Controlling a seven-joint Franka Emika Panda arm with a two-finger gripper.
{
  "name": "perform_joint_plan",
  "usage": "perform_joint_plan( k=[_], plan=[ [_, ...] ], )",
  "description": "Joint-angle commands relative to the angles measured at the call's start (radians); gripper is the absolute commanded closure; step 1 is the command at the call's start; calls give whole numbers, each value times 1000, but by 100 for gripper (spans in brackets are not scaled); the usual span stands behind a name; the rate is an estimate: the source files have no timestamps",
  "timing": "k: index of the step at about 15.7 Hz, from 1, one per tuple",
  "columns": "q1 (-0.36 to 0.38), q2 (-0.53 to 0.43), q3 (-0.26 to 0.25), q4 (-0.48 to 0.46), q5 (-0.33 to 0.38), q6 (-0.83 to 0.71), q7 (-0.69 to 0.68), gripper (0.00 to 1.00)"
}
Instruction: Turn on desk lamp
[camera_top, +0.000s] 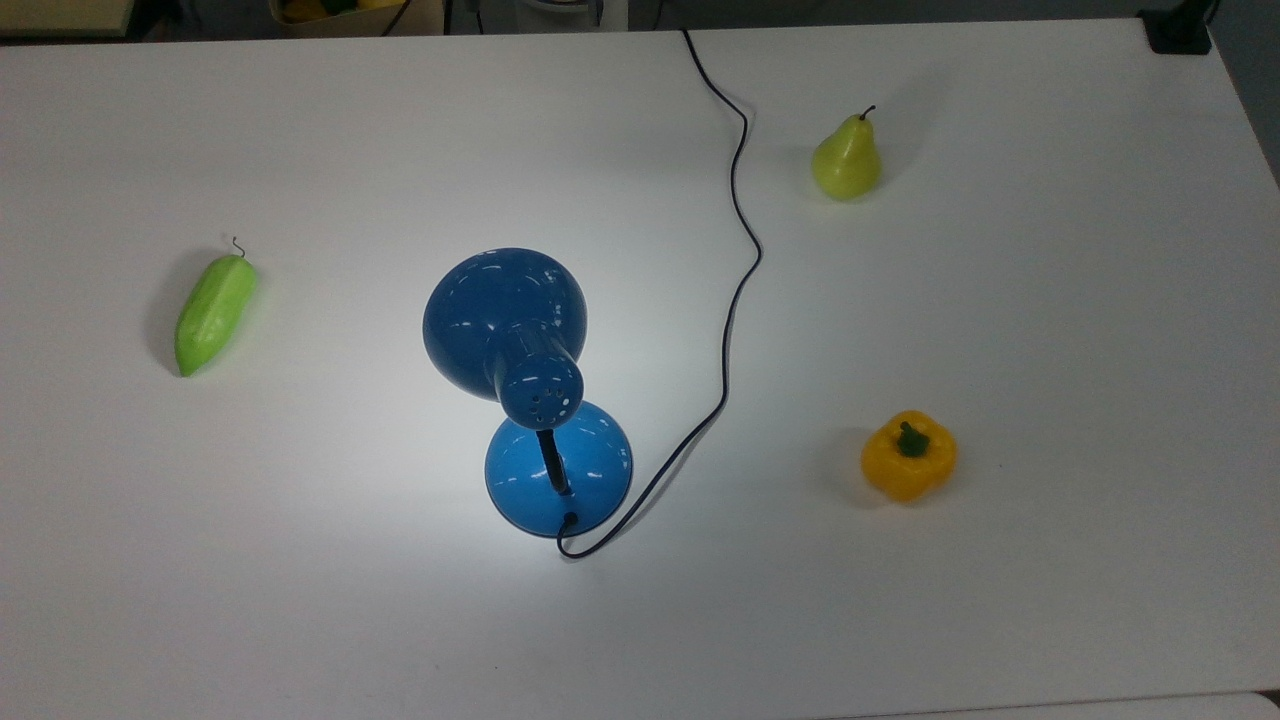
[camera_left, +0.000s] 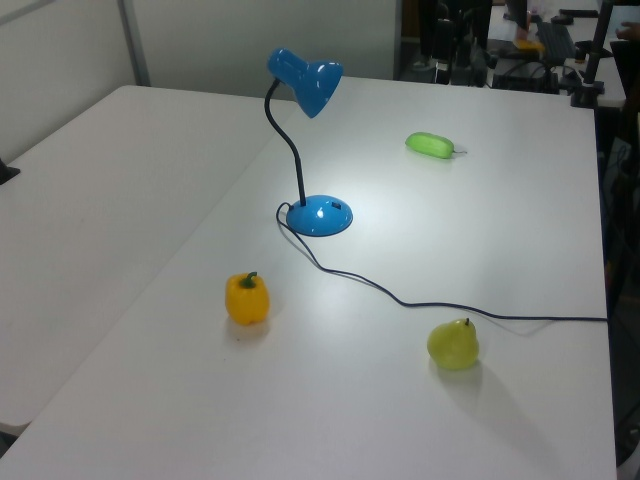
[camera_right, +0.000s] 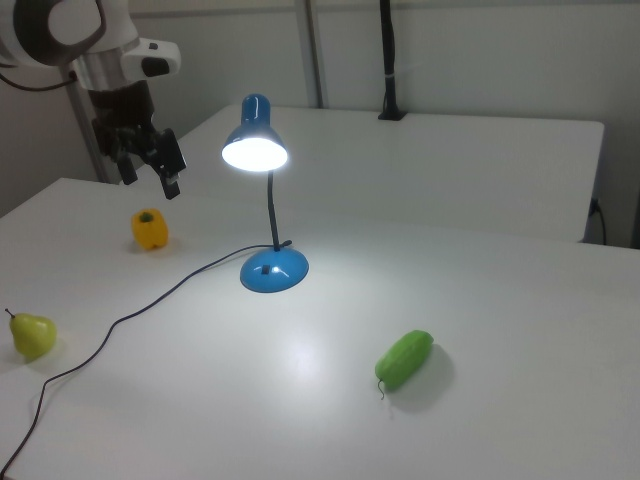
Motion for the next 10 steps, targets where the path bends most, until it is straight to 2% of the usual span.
perform_joint_plan(
  k=[1, 4, 10],
  plan=[
    [-23, 22, 12, 16, 15, 63, -100, 0],
    [-29, 25, 9, 13, 14, 74, -167, 0],
    [-23, 25, 12, 3, 15, 77, -164, 0]
  ],
)
